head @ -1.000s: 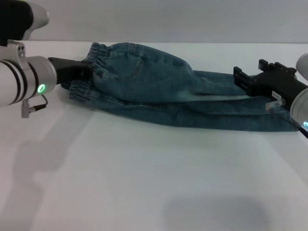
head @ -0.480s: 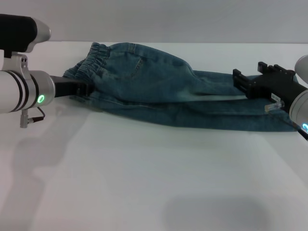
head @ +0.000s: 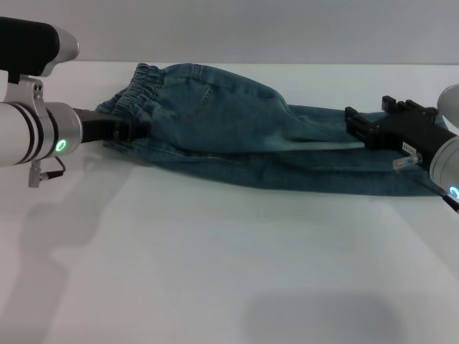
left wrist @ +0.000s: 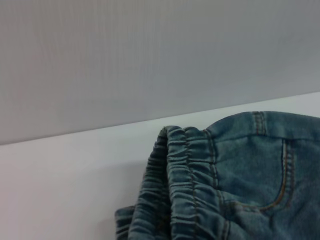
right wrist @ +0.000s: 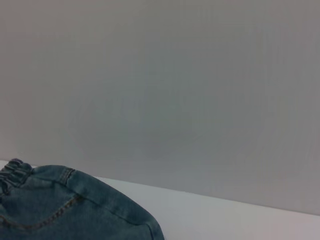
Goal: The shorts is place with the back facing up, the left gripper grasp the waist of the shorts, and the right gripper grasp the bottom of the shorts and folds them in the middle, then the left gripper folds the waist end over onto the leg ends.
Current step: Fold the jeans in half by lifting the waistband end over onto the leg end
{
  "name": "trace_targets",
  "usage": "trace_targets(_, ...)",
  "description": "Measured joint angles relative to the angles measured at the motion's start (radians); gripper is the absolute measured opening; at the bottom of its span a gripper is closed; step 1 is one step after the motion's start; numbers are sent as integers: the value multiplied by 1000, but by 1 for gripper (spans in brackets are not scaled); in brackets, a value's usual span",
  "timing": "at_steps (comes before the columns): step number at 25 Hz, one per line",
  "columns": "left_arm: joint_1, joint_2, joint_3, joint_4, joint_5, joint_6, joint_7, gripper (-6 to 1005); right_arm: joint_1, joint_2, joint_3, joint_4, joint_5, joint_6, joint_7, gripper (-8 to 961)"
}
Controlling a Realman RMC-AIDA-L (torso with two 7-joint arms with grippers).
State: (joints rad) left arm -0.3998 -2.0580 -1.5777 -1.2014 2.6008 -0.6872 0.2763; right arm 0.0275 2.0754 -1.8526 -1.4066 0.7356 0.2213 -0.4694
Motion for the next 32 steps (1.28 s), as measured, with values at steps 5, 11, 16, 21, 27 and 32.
trace_targets(5,-2,-1,0,5,23,6,1,781,0,0,-1,0,1,2,0,617)
trace_targets(11,-5,1,-4,39,44,68,10,759,3,1,-3,0,1,12,0,617)
trace_targets(16,-42,0,-9,109,38,87,36,741,4,2,-4,-1,1,18,0,617)
trace_targets(21,-69,-1,-9,167,36,101,37,723,4,2,-4,-2,1,23,2,617)
trace_targets(27,-72,-1,-9,176,36,106,37,702,6,2,-3,-3,1,24,5,617)
trace_targets(32,-76,0,-12,189,37,107,33,684,8,2,-3,-7,1,24,8,617)
